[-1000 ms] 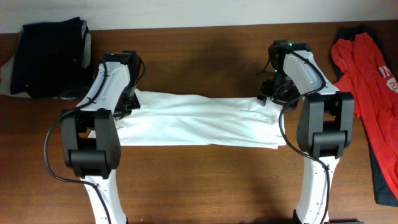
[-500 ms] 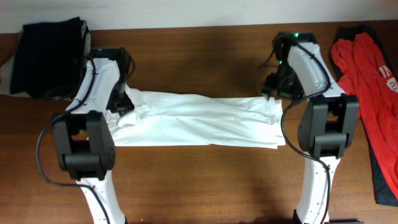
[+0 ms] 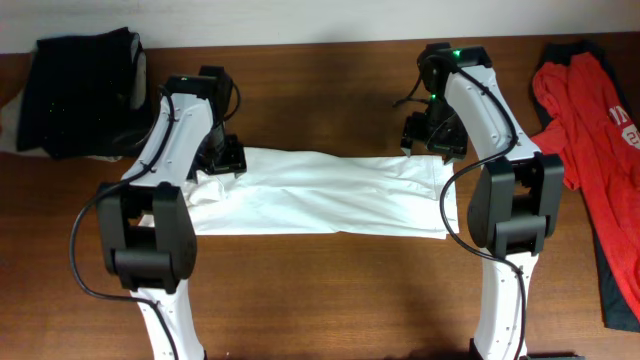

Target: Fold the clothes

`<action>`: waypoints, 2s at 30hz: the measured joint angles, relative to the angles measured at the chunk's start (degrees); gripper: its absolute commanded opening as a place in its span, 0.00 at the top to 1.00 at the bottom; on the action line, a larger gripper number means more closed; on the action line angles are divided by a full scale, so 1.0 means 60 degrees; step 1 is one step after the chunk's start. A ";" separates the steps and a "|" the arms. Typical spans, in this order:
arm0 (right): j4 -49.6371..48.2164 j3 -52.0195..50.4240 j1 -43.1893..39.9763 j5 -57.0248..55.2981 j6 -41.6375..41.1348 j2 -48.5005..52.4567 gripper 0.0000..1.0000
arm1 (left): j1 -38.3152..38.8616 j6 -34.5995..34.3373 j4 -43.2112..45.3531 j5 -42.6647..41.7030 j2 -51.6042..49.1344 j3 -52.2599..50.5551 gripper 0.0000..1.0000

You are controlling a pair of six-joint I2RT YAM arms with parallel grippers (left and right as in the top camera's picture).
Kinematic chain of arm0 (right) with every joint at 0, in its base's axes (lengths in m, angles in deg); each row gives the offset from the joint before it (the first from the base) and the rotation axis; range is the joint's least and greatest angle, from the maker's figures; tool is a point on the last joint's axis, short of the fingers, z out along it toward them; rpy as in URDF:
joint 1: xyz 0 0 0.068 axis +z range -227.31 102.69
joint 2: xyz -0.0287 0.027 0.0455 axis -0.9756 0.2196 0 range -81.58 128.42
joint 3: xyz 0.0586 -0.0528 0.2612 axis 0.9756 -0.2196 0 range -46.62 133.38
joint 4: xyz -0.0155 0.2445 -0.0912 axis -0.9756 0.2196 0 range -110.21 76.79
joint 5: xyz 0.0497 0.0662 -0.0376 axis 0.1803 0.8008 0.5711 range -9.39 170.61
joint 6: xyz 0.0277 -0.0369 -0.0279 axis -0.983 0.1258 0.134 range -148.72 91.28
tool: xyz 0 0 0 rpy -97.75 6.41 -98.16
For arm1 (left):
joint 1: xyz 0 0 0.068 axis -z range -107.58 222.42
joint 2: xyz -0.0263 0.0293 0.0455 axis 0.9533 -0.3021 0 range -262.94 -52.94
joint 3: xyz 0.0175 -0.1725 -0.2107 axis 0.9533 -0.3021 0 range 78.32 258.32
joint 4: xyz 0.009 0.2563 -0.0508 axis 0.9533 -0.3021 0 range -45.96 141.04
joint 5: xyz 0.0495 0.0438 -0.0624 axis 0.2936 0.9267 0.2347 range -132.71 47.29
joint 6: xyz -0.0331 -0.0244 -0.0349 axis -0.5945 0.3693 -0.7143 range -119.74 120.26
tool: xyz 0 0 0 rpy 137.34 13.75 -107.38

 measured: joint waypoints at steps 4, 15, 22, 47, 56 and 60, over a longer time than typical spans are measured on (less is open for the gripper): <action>-0.0058 0.0000 0.0000 0.0000 0.0011 0.0000 0.23 | -0.0379 -0.0153 0.0044 0.0291 -0.0098 0.0000 0.48; -0.0055 0.0000 0.0000 0.0000 0.0011 0.0000 0.23 | -0.0776 -0.0113 0.0652 0.0455 -0.0266 -0.0131 0.99; -0.0058 -0.0007 0.0000 0.0000 0.0047 0.0000 0.24 | -0.2390 -0.0117 0.0288 0.1078 -0.0266 -0.0138 0.62; -0.1829 -0.3173 0.0790 0.0681 -0.0073 -0.0306 0.91 | -0.1537 0.1435 0.2273 -0.1963 0.0259 -0.2900 0.88; -0.1858 -0.3566 0.0189 0.1239 -0.0138 -0.0514 0.96 | -0.3330 0.1173 0.1836 -0.1643 0.0404 -0.3257 0.90; -0.0885 -0.2936 0.0146 0.0699 -0.0131 -0.0324 0.96 | -0.3479 0.1169 0.1519 -0.1406 0.0408 -0.3206 0.90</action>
